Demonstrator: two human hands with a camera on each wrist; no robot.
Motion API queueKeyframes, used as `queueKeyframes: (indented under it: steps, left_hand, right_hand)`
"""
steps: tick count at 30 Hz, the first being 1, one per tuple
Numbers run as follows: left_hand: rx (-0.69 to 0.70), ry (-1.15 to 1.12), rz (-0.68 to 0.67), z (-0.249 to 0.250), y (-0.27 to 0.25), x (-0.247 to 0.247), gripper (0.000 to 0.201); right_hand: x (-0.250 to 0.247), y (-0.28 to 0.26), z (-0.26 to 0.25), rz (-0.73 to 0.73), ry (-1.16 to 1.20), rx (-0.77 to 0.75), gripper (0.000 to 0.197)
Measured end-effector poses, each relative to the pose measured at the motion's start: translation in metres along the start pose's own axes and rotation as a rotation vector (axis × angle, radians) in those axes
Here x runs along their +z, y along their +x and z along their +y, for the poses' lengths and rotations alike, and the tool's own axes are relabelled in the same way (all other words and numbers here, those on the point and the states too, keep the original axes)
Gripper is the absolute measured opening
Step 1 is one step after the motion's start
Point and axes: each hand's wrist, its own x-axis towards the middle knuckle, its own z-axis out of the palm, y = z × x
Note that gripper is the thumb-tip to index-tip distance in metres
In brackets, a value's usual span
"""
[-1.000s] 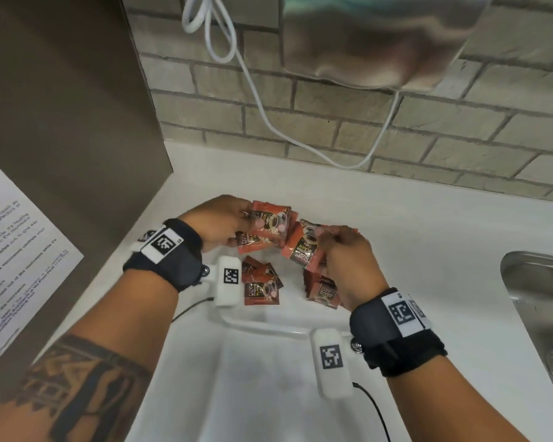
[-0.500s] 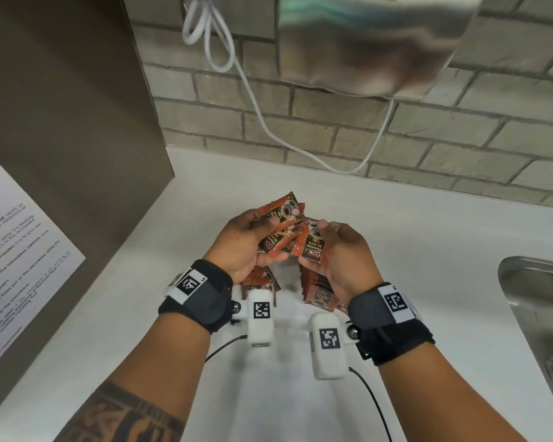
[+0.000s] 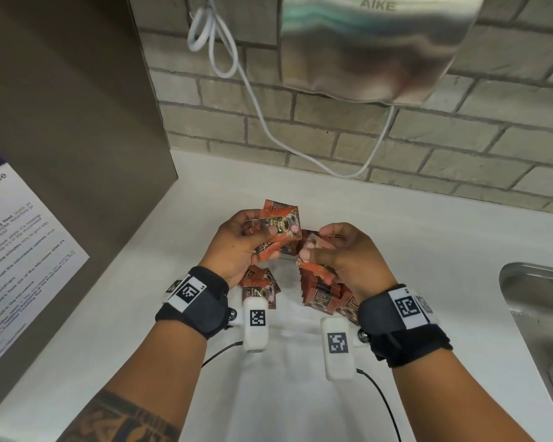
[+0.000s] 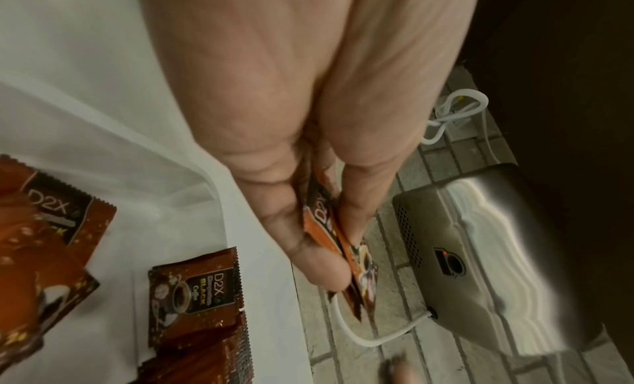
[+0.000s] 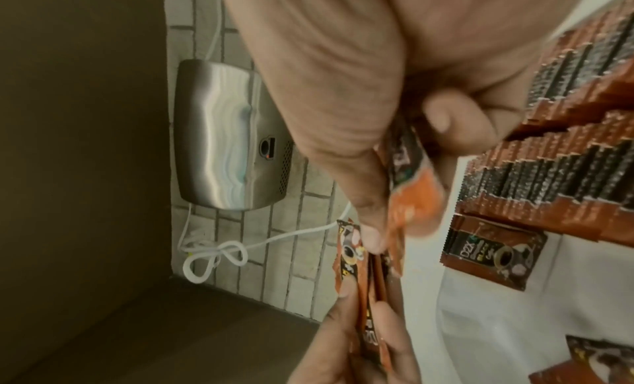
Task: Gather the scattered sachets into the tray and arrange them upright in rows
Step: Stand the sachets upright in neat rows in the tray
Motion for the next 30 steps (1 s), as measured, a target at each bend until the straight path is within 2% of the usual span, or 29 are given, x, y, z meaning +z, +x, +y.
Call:
queueKeyframes:
  steps: [5, 8, 11, 13, 16, 19, 23, 25, 28, 30]
  left_hand:
    - [0.048, 0.134, 0.015, 0.000, 0.003, 0.005, 0.032]
    - [0.060, 0.164, 0.005, -0.001, 0.001, 0.005, 0.029]
    - [0.033, 0.110, 0.012, -0.001, 0.000, 0.002, 0.035]
    - [0.012, 0.056, 0.013, -0.001, -0.002, 0.000, 0.039]
    - [0.002, 0.034, -0.027, 0.000, -0.003, -0.003, 0.029]
    - [-0.029, 0.017, -0.080, 0.005, -0.006, -0.004, 0.017]
    - [-0.115, 0.058, -0.201, 0.009, -0.011, -0.004, 0.015]
    - [-0.155, 0.066, -0.223, 0.011, -0.011, -0.005, 0.020]
    - [-0.180, 0.079, -0.240, 0.015, -0.012, -0.005, 0.014]
    - [-0.190, 0.096, -0.268, 0.018, -0.014, -0.004, 0.018]
  right_hand:
    - [0.005, 0.001, -0.005, 0.052, 0.008, -0.107, 0.034]
    - [0.006, 0.003, -0.001, 0.001, 0.013, -0.131, 0.021]
    - [0.002, 0.003, 0.002, -0.022, -0.029, -0.104, 0.033]
    - [-0.001, 0.000, -0.001, -0.018, 0.082, -0.100, 0.042]
    - [-0.002, -0.005, -0.005, -0.050, 0.313, -0.109, 0.031]
    - [-0.006, -0.003, -0.008, -0.006, 0.402, -0.088, 0.020]
    - [-0.010, -0.001, -0.017, -0.036, 0.266, -0.162, 0.017]
    - [-0.013, 0.003, -0.022, -0.056, 0.234, -0.176, 0.024]
    - [-0.014, 0.006, -0.026, -0.004, 0.146, -0.170, 0.037]
    - [-0.014, 0.007, -0.026, -0.005, 0.150, -0.155, 0.032]
